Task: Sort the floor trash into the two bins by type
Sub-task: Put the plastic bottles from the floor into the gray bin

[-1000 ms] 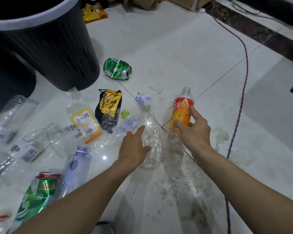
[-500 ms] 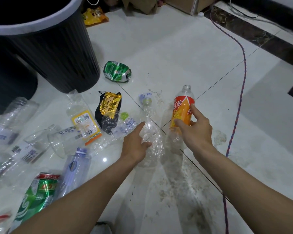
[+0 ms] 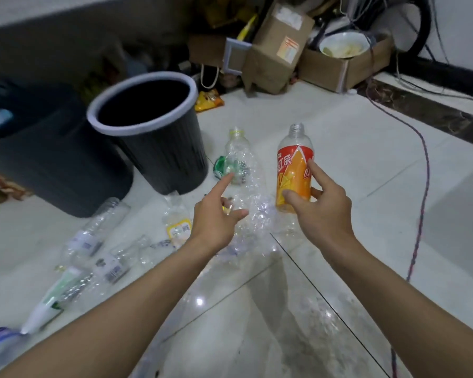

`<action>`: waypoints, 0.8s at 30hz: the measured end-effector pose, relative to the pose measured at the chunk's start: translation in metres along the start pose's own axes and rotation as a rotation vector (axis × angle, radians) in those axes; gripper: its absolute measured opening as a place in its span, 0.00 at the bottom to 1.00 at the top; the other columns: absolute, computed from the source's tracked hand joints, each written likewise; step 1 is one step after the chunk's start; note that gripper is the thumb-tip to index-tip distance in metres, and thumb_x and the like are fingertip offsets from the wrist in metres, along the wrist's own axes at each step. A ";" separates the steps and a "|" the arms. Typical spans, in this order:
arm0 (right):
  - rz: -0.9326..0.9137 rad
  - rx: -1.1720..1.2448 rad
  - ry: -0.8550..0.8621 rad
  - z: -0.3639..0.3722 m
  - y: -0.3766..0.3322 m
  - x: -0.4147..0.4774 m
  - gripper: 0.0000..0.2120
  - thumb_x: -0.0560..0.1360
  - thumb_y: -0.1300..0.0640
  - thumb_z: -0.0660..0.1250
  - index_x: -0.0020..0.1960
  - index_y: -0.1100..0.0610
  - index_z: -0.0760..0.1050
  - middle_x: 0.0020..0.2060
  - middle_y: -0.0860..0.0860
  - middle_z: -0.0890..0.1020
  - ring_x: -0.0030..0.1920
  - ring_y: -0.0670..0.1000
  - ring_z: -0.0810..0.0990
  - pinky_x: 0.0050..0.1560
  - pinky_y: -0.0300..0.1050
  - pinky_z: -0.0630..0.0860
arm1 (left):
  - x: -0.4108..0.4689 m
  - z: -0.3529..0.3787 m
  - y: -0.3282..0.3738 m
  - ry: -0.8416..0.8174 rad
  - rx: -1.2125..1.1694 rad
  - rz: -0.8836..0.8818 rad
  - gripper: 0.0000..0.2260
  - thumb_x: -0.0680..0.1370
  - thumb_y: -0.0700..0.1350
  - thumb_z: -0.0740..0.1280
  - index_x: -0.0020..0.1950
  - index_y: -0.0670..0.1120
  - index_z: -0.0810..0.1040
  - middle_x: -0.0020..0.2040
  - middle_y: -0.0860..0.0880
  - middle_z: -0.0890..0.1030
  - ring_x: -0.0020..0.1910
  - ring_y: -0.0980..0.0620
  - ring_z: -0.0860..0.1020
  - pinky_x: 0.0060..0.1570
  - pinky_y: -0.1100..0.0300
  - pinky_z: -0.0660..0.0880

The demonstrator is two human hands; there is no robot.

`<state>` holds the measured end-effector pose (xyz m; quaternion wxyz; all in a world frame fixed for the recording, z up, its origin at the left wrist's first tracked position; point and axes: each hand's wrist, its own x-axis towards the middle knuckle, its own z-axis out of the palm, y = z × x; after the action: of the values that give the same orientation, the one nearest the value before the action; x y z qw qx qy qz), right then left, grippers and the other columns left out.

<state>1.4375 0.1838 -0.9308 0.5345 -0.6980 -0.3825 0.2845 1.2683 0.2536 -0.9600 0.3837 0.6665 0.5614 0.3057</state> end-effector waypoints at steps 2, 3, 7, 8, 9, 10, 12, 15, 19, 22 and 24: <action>-0.029 0.032 -0.017 0.007 -0.016 0.003 0.34 0.73 0.55 0.73 0.75 0.46 0.63 0.54 0.40 0.73 0.50 0.42 0.75 0.42 0.27 0.71 | 0.002 -0.019 0.010 0.027 0.020 0.013 0.34 0.72 0.41 0.75 0.71 0.65 0.66 0.43 0.48 0.74 0.38 0.45 0.79 0.42 0.49 0.80; -0.045 0.047 -0.023 0.010 -0.024 0.005 0.34 0.73 0.55 0.73 0.75 0.47 0.64 0.55 0.41 0.74 0.50 0.41 0.75 0.44 0.28 0.72 | 0.004 -0.030 0.014 0.042 0.050 0.028 0.34 0.72 0.41 0.75 0.72 0.63 0.66 0.41 0.49 0.74 0.37 0.46 0.78 0.41 0.52 0.79; -0.091 0.056 -0.049 0.024 -0.053 0.015 0.34 0.72 0.55 0.73 0.75 0.47 0.64 0.64 0.46 0.75 0.56 0.43 0.73 0.60 0.44 0.76 | 0.017 -0.072 0.024 0.116 0.106 0.075 0.34 0.71 0.43 0.76 0.72 0.63 0.66 0.38 0.48 0.74 0.41 0.46 0.77 0.48 0.52 0.79; -0.098 0.047 -0.060 0.029 -0.059 0.017 0.34 0.73 0.54 0.73 0.75 0.46 0.63 0.66 0.47 0.74 0.57 0.43 0.72 0.61 0.45 0.75 | 0.020 -0.082 0.026 0.136 0.103 0.074 0.34 0.71 0.43 0.76 0.72 0.63 0.65 0.39 0.45 0.75 0.43 0.45 0.78 0.49 0.52 0.79; -0.105 0.037 -0.073 0.035 -0.066 0.019 0.35 0.73 0.54 0.73 0.75 0.46 0.63 0.66 0.47 0.74 0.57 0.43 0.72 0.62 0.46 0.74 | 0.023 -0.092 0.028 0.153 0.102 0.075 0.35 0.71 0.43 0.76 0.73 0.62 0.65 0.41 0.42 0.77 0.45 0.45 0.78 0.49 0.53 0.79; -0.113 0.027 -0.085 0.041 -0.073 0.020 0.35 0.73 0.54 0.73 0.75 0.45 0.63 0.67 0.47 0.73 0.57 0.43 0.72 0.61 0.46 0.74 | 0.026 -0.103 0.031 0.166 0.099 0.081 0.35 0.71 0.42 0.76 0.73 0.62 0.65 0.42 0.41 0.77 0.46 0.45 0.78 0.49 0.55 0.78; -0.132 0.019 -0.108 0.055 -0.087 0.021 0.35 0.73 0.55 0.73 0.76 0.45 0.62 0.68 0.48 0.73 0.57 0.43 0.72 0.60 0.44 0.74 | 0.032 -0.122 0.034 0.173 0.087 0.093 0.35 0.72 0.42 0.75 0.74 0.61 0.64 0.40 0.44 0.75 0.46 0.45 0.78 0.45 0.58 0.77; -0.163 0.003 -0.133 0.082 -0.109 0.024 0.35 0.73 0.55 0.73 0.76 0.46 0.62 0.68 0.47 0.73 0.56 0.42 0.72 0.61 0.47 0.76 | 0.041 -0.153 0.033 0.195 0.073 0.109 0.34 0.73 0.41 0.74 0.73 0.62 0.64 0.37 0.47 0.72 0.44 0.43 0.77 0.46 0.55 0.78; -0.202 -0.032 -0.150 0.117 -0.137 0.024 0.35 0.73 0.55 0.72 0.76 0.45 0.62 0.69 0.47 0.73 0.62 0.47 0.74 0.63 0.53 0.76 | 0.056 -0.197 0.027 0.234 0.074 0.134 0.34 0.74 0.41 0.74 0.74 0.61 0.64 0.38 0.46 0.72 0.37 0.52 0.73 0.43 0.61 0.77; -0.238 -0.049 -0.162 0.151 -0.162 0.024 0.35 0.73 0.54 0.72 0.76 0.46 0.61 0.68 0.47 0.73 0.62 0.48 0.74 0.63 0.51 0.75 | 0.071 -0.242 0.020 0.267 0.071 0.140 0.34 0.73 0.42 0.74 0.73 0.63 0.64 0.43 0.39 0.76 0.40 0.42 0.77 0.48 0.54 0.80; -0.238 -0.048 -0.180 0.175 -0.176 0.023 0.34 0.74 0.53 0.72 0.76 0.46 0.61 0.63 0.45 0.74 0.55 0.44 0.75 0.56 0.44 0.77 | 0.079 -0.270 0.013 0.297 0.081 0.137 0.34 0.73 0.43 0.74 0.72 0.64 0.64 0.45 0.37 0.77 0.44 0.39 0.78 0.48 0.49 0.80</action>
<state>1.2684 0.3198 -0.8081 0.5111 -0.6318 -0.5156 0.2715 1.0635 0.3753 -0.8106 0.2476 0.6656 0.5770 0.4033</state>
